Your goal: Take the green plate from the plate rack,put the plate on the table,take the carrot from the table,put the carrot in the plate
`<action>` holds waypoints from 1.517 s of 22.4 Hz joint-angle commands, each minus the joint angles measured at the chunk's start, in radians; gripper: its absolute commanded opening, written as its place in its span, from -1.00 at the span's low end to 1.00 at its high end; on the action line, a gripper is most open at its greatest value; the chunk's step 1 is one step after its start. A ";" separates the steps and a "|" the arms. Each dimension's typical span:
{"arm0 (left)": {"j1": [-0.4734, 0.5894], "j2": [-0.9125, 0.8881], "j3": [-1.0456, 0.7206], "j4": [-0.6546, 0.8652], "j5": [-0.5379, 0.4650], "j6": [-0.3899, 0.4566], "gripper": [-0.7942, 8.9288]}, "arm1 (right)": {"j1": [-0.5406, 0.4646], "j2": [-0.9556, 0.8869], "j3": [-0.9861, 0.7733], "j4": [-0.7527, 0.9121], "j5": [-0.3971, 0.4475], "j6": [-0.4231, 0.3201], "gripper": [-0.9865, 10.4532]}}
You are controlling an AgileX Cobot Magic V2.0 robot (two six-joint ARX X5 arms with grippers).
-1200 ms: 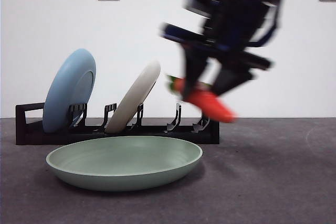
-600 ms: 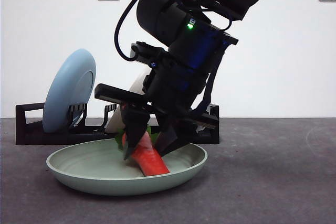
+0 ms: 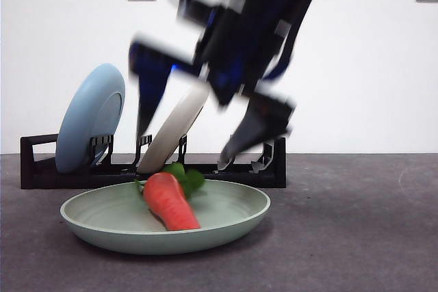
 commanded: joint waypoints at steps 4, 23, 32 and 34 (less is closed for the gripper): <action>-0.001 0.000 -0.003 -0.090 0.003 0.001 -0.07 | 0.029 -0.352 0.003 -0.502 -0.055 -0.057 0.21; -0.001 0.000 -0.003 -0.200 0.179 -0.026 -0.84 | 0.050 -0.839 0.003 -0.827 -0.047 -0.052 -0.82; -0.001 0.001 -0.003 -0.198 0.179 -0.026 -0.84 | 0.050 -0.883 0.003 -0.827 -0.047 -0.053 -0.82; -0.001 0.001 -0.003 -0.198 0.179 -0.026 -0.84 | 0.050 -0.890 0.003 -0.828 -0.047 -0.053 -0.82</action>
